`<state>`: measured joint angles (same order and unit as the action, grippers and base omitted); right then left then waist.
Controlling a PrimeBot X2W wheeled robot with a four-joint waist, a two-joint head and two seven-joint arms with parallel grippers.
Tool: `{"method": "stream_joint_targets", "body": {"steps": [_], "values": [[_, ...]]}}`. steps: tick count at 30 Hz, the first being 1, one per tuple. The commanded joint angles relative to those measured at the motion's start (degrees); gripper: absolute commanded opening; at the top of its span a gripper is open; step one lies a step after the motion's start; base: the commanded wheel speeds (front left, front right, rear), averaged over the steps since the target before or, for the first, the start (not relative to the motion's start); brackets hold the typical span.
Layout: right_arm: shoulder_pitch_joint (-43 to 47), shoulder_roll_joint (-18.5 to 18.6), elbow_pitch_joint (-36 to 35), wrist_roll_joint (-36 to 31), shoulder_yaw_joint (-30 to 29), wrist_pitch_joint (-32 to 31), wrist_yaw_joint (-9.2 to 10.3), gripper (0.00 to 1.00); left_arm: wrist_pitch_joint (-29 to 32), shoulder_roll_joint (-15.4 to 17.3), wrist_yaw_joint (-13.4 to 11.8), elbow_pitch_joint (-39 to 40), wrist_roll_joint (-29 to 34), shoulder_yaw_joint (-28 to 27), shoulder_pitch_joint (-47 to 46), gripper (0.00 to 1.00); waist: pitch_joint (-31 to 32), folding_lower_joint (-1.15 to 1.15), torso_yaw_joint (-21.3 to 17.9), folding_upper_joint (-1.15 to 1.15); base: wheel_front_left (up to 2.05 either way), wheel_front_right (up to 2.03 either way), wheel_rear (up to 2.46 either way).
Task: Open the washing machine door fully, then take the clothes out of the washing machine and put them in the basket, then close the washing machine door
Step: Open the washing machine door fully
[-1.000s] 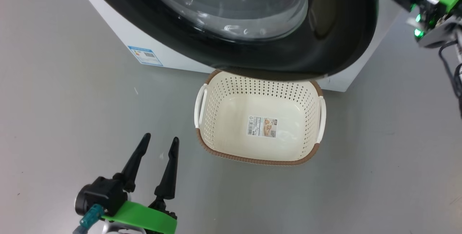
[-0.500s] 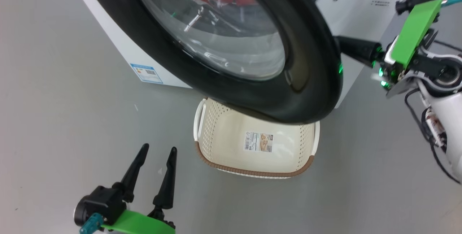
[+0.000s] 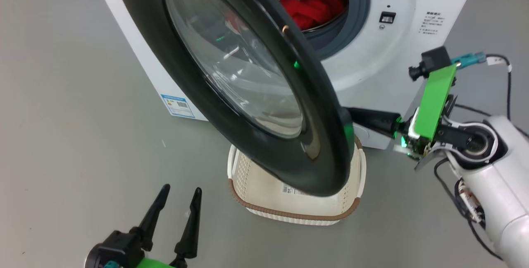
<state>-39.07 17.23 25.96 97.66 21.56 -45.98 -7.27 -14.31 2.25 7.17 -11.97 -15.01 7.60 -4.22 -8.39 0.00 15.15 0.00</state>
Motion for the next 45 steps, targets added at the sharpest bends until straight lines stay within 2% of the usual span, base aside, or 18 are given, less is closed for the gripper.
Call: {"method": "stream_joint_targets", "body": {"steps": [1, 22, 45], "values": [[1.3, -1.1, -2.3, -0.2, 0.8, -0.5, -0.22, 0.00, -0.7, 0.6, 0.3, 1.5, 0.6, -2.0, 0.1, 1.00, 0.8, 0.00, 0.7, 0.00, 0.00, 0.00, 0.00], [11.0, -7.4, -10.4, -2.7, 2.0, -0.6, -0.22, 0.00, -0.7, 0.6, -0.4, 2.0, 0.7, -2.1, 3.2, 1.00, 4.4, 0.00, 7.8, 0.00, 0.00, 0.00, 0.00], [12.9, -13.0, -11.0, -4.8, 4.0, -0.6, -0.22, 0.00, -0.7, 0.6, -1.2, 2.3, 0.8, -3.1, 3.7, 1.00, 5.9, 0.00, 13.7, 0.00, 0.00, 0.00, 0.00]]}}
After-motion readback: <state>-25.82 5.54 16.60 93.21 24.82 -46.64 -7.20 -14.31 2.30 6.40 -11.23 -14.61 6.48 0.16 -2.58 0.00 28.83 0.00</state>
